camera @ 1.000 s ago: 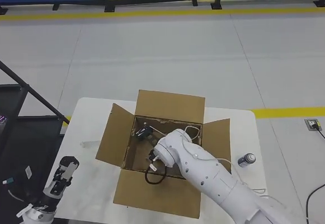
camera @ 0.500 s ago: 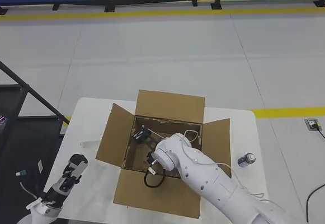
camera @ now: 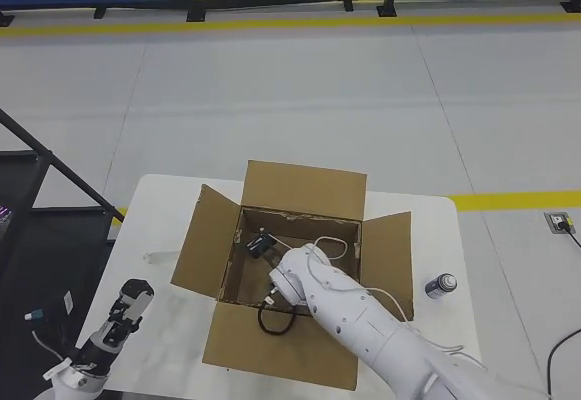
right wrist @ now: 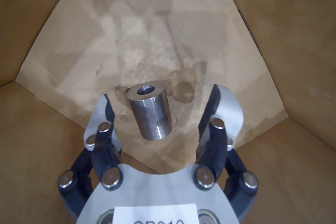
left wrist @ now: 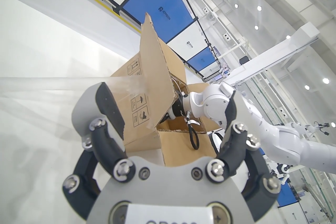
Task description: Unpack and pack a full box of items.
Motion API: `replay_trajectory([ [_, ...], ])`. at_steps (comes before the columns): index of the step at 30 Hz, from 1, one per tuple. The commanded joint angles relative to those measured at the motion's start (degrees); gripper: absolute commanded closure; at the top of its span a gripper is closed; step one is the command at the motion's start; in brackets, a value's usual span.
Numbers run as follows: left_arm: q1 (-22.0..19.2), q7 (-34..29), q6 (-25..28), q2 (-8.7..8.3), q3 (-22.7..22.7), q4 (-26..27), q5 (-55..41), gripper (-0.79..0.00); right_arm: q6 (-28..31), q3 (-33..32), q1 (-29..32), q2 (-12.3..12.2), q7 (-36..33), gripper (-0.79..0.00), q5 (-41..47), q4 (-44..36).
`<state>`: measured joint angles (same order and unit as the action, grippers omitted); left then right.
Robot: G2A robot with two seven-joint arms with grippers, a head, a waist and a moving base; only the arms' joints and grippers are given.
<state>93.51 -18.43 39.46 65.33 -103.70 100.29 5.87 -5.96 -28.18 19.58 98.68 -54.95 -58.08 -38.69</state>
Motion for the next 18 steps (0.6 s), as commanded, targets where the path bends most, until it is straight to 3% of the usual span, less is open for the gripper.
replay_trajectory([
  [1, -0.14, -0.01, -0.16, -0.01, 0.12, -0.09, 0.02, -0.785, 0.52, 0.21, -0.49, 0.94, 0.74, -0.363, 0.45, 2.42],
  [8, -0.35, 0.12, -0.45, -0.06, 0.29, -0.25, 0.06, -0.785, 1.40, 0.86, -2.30, 3.91, 0.63, -0.354, 1.09, 8.59],
  [11, -0.34, 0.41, -0.40, -0.06, 0.31, -0.40, 0.04, -0.785, 1.73, 0.89, -2.85, 4.93, 1.07, -0.212, 1.29, 10.29],
  [13, -0.35, 0.59, -0.43, -0.07, 0.32, -0.47, 0.16, -0.785, 2.68, 0.51, -3.18, 5.47, 1.21, 0.000, 2.21, 11.01],
  [18, -0.48, 0.72, -0.50, -0.08, 0.55, -0.46, 0.18, -0.785, 3.97, -0.29, -3.95, 6.27, 1.66, 0.000, 3.01, 11.69],
])
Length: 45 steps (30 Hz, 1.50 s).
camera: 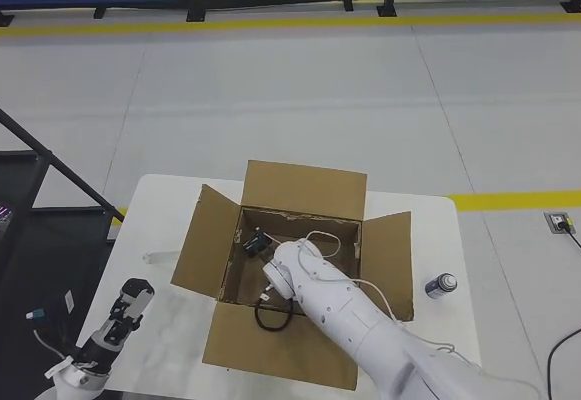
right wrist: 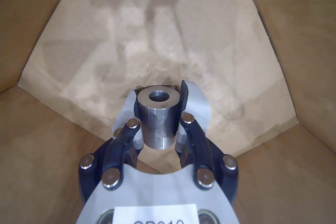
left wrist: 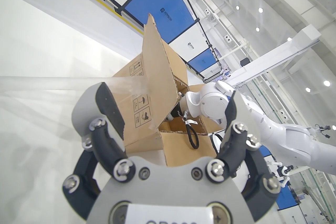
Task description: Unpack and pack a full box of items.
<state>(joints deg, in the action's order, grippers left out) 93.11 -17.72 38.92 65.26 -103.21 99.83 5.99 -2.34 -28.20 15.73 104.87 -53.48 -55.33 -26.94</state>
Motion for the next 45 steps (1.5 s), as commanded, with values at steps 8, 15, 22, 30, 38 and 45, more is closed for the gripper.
replay_trajectory([
  [8, -1.08, -0.35, -0.72, -0.06, 0.78, 0.14, 0.43, -0.785, 0.60, -2.49, 0.51, -1.07, 3.51, 0.000, -1.15, -4.34],
  [15, -2.58, -1.21, -1.72, -0.16, 1.59, -0.04, 0.65, -0.785, -2.39, -6.44, 6.93, -5.48, 2.45, 0.000, -6.78, -19.95],
  [22, -4.19, -2.21, -2.52, -0.29, 2.43, 0.05, 0.95, -0.785, -3.28, -14.41, 22.56, -12.56, -0.27, 0.000, -21.02, -49.22],
  [30, -4.95, -2.28, -2.60, -0.34, 3.34, -0.73, 1.05, -0.785, -3.61, -20.61, 38.79, -16.72, 7.64, 0.000, -37.39, -70.45],
  [38, -4.92, -2.05, -2.40, -0.35, 3.63, -1.48, 0.74, -0.785, -3.61, -20.61, 38.79, -16.72, 7.64, 0.000, -37.39, -70.45],
  [45, -4.92, -2.05, -2.40, -0.35, 3.63, -1.48, 0.74, -0.785, -3.61, -20.61, 38.79, -16.72, 7.64, 0.000, -37.39, -70.45],
])
